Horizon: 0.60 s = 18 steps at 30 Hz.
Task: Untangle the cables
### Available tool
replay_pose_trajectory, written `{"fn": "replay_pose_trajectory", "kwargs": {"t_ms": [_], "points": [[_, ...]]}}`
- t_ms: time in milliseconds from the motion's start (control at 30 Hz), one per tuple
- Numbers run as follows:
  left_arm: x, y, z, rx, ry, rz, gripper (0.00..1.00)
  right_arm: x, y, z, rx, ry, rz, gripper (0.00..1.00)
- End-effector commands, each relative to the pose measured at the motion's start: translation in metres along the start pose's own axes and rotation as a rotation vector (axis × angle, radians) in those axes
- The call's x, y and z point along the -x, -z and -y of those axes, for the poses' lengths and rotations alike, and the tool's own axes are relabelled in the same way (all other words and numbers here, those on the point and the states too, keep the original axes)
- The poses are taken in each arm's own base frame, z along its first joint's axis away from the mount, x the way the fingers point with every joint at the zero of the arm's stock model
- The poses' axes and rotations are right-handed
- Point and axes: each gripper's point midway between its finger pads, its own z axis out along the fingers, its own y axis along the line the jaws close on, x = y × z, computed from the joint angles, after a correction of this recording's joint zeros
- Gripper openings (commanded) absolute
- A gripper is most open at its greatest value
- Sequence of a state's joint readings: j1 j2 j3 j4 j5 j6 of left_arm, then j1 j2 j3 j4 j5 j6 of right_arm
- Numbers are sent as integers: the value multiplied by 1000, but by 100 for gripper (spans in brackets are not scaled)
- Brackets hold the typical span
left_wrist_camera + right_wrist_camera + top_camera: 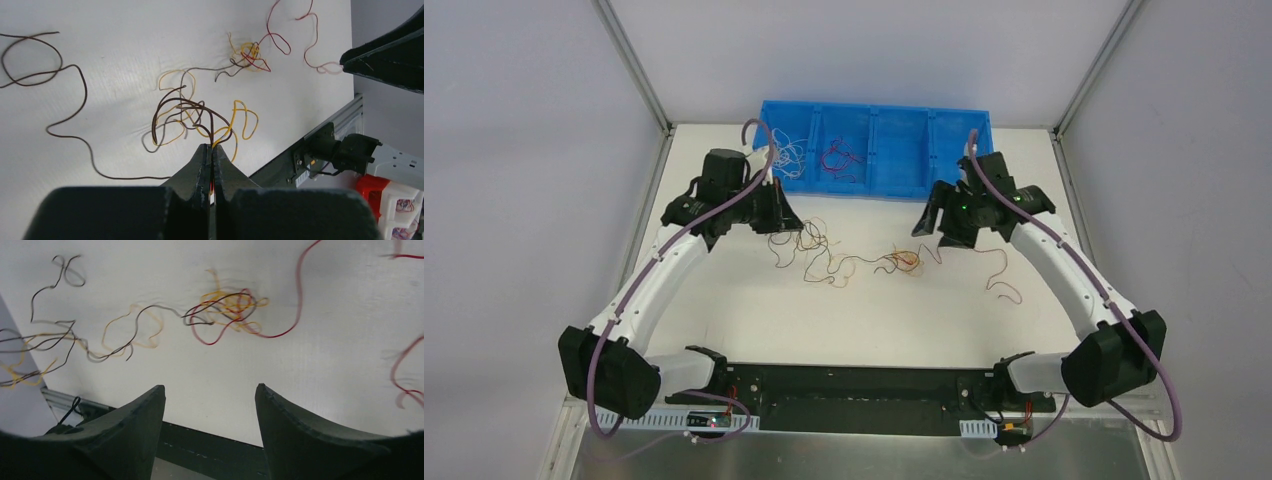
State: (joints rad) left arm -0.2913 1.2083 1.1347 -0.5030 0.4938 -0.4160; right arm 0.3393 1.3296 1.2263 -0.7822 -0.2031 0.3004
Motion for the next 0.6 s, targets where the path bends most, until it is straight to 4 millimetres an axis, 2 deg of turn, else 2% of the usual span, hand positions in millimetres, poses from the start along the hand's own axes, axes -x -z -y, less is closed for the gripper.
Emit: {"fn": "replay_pose_trajectory", "kwargs": {"t_ms": [0, 100, 200, 333, 400, 467, 567], "points": [[-18, -10, 20, -56, -7, -82, 0, -3, 3, -94, 282, 92, 2, 69], [-28, -16, 30, -70, -37, -108, 0, -31, -13, -136, 351, 170, -54, 71], [-32, -17, 40, -101, -59, -124, 0, -52, -36, -158, 341, 235, -92, 72], [-37, -20, 46, -123, -74, -144, 0, -65, -62, -173, 300, 288, -112, 71], [-38, -21, 48, -131, -76, -149, 0, -67, -68, -179, 297, 301, -117, 69], [-38, -21, 48, -136, -72, -149, 0, -66, -70, -183, 301, 310, -114, 58], [-36, -20, 49, -132, -72, -136, 0, -67, -70, -181, 291, 322, -115, 21]]}}
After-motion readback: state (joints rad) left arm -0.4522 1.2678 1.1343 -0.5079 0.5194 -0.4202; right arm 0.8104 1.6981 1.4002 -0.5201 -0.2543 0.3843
